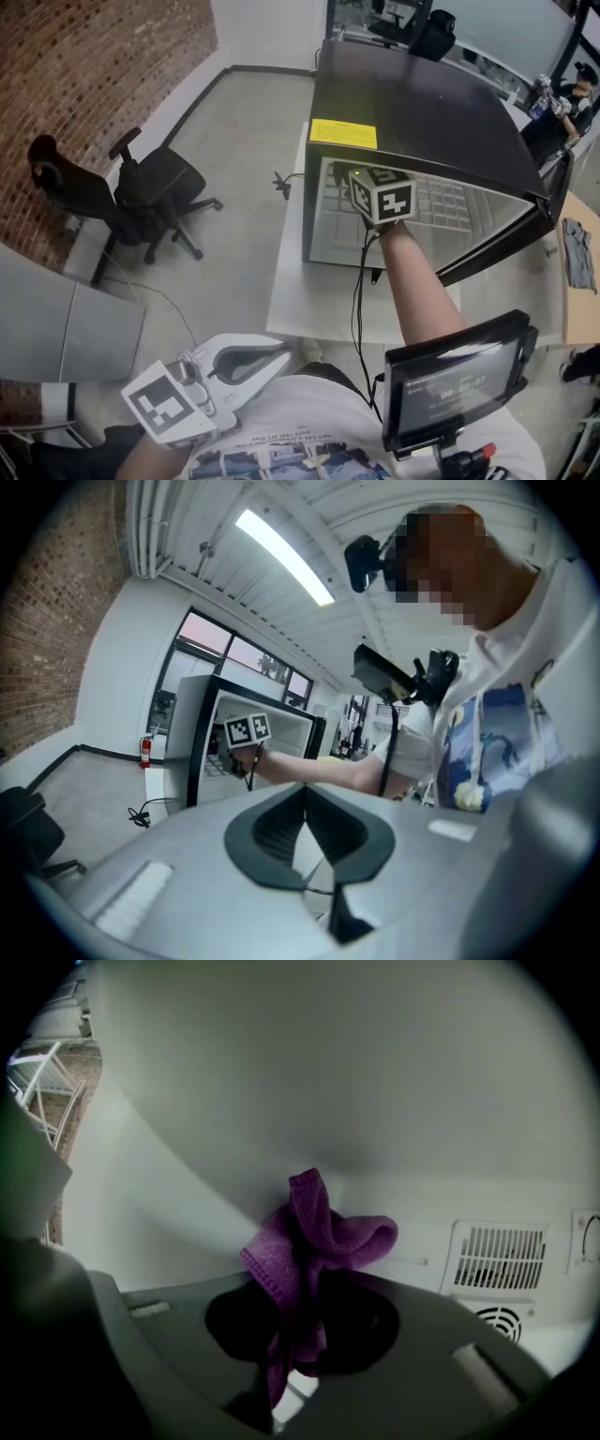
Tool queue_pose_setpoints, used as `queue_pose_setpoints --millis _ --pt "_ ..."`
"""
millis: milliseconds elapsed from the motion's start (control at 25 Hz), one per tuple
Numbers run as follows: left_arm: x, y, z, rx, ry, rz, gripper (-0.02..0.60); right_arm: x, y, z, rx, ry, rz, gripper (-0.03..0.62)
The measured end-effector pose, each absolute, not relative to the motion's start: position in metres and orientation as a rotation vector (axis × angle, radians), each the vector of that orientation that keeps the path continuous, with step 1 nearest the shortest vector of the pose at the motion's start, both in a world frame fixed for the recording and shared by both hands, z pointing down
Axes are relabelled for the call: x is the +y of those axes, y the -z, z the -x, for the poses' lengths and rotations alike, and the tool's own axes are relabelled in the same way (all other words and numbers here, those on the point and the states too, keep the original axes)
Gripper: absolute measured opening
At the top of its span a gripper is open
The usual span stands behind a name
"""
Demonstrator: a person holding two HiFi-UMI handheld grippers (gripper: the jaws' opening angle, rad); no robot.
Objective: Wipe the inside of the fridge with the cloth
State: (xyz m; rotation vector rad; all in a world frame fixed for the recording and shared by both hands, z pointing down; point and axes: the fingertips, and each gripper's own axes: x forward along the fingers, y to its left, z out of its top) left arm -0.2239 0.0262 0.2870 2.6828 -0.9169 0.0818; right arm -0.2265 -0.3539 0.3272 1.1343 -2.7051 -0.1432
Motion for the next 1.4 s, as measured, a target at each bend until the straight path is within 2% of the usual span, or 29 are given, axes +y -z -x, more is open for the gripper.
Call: queue_pose_setpoints --millis 1160,1400 --pt "0.095 -0.296 0.205 -0.677 -0.125 -2.751 0.006 -0.201 -0.324 0.213 -2.796 0.119 -1.047 0.078" --pt "0.095 -0.298 0.187 -0.573 -0.131 -2.774 0.006 -0.207 -0.319 0.156 -2.703 0.154 -1.205 0.078"
